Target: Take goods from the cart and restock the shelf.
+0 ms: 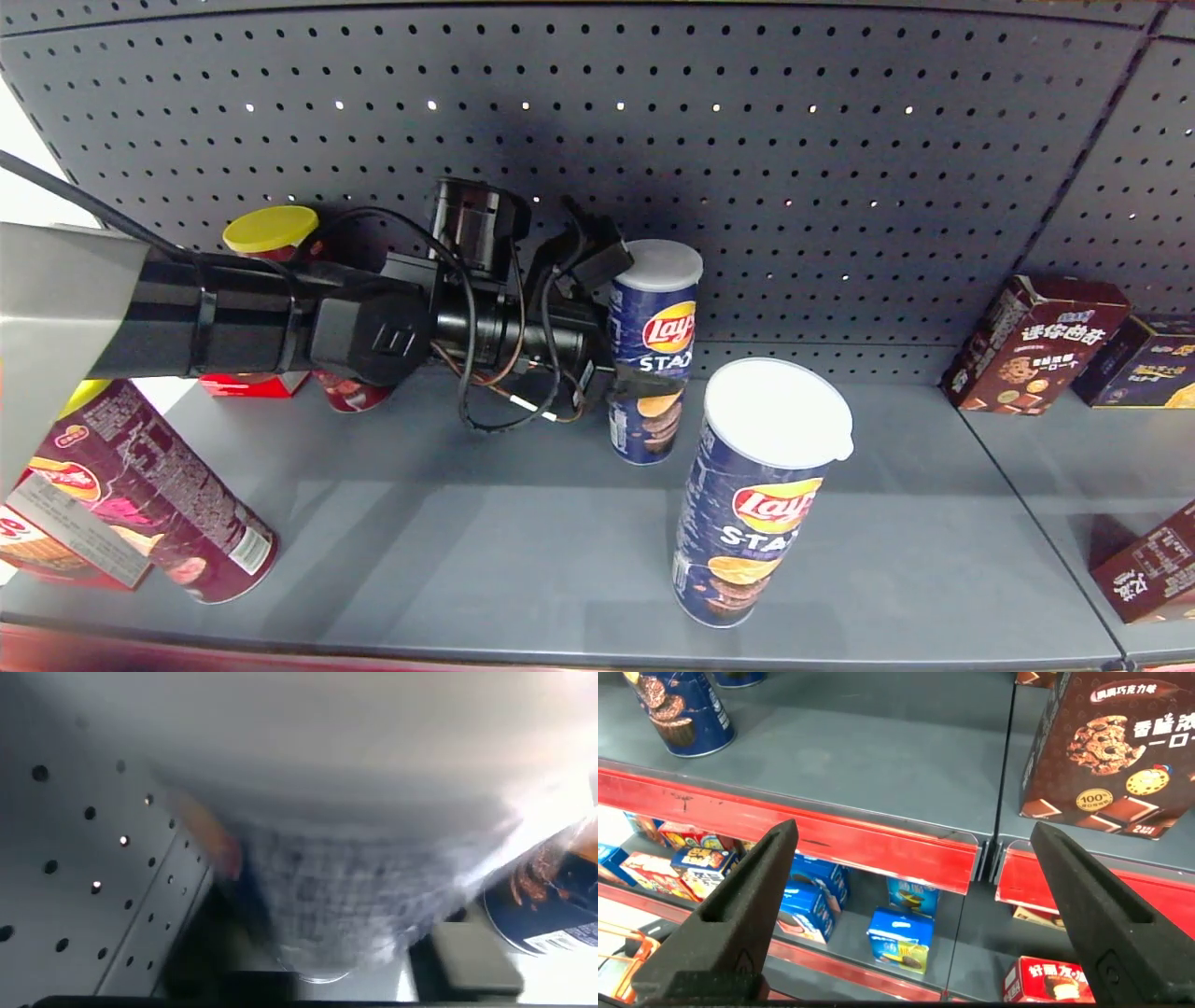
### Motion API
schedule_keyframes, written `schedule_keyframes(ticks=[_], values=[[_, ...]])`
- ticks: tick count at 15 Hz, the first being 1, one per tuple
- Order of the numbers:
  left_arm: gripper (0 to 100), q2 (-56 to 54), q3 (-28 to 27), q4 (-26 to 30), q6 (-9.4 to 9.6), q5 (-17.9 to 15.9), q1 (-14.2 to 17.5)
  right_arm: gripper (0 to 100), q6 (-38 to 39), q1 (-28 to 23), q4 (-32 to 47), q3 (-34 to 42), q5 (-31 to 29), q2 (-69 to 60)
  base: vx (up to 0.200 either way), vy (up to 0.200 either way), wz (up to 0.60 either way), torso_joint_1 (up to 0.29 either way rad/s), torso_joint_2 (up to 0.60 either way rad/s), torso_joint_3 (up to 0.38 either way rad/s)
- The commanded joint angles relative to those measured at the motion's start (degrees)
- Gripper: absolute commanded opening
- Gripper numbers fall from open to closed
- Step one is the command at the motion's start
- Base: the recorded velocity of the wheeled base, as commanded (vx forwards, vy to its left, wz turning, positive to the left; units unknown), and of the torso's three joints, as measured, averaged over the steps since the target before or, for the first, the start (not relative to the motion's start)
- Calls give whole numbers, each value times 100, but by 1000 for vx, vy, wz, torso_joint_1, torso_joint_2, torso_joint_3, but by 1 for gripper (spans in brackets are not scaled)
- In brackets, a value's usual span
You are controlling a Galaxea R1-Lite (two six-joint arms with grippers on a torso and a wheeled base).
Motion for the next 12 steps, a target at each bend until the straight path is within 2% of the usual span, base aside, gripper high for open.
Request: schedule_keyframes(ticks=[1,7,10,12], values=[[100,-16,-5,-12,1,2,-2,100,-1,3,-1,1,0,7,0,0,0,0,0,0],[100,-324,215,-206,10,19,50,100,-1,3,-1,1,0,7,0,0,0,0,0,0],[100,-763,1111,-953,-8,265,33,100,-1,3,-1,1,0,7,0,0,0,0,0,0],[100,-1000,1551,-1173,10,661,24,100,-1,3,-1,1,0,7,0,0,0,0,0,0]])
